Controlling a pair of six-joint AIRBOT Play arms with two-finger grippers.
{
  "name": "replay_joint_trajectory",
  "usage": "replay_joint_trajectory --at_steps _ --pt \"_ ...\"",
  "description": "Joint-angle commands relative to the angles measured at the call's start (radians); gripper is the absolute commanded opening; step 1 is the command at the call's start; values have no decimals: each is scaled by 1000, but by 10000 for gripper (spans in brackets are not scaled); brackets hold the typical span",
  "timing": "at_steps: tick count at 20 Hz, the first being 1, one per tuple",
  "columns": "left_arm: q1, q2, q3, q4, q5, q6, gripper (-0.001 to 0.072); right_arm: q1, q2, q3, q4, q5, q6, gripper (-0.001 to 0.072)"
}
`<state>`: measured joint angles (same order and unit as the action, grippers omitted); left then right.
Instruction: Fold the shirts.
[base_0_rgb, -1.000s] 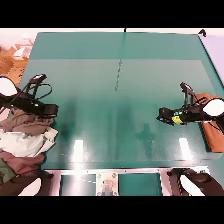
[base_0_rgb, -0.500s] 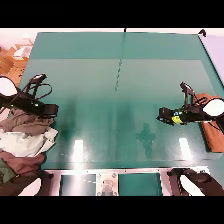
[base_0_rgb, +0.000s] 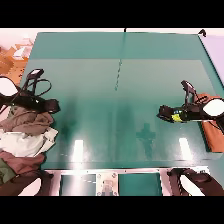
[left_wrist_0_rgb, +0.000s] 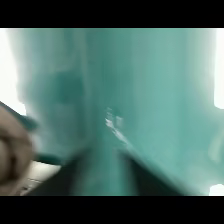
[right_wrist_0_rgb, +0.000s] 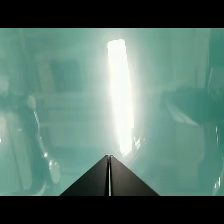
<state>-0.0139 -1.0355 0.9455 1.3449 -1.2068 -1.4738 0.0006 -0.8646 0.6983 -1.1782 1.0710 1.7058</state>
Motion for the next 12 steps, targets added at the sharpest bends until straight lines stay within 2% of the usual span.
replay_joint_trajectory --at_steps 1,2,3,4,6,10,11,12 --pt "1 0 -2 317 35 -48 720 1 -1 0 0 -43 0 253" --pt "2 0 -11 412 16 -47 720 1 -1 0 0 -48 0 485" --pt "2 0 -27 488 -6 -47 720 1 -1 -1 0 -50 0 524" --pt "2 0 -52 550 -29 -47 720 1 -1 -1 0 -50 0 523" --pt "2 0 -122 583 -35 -44 720 1 -1 -1 0 -51 0 523" --pt "2 0 -304 620 51 -35 720 1 -1 -1 0 -51 0 523" --pt "2 0 -332 646 74 -36 697 1 -1 -1 -1 -51 0 523" --pt "2 0 -349 668 92 -36 470 1 -1 -1 0 -51 0 517"
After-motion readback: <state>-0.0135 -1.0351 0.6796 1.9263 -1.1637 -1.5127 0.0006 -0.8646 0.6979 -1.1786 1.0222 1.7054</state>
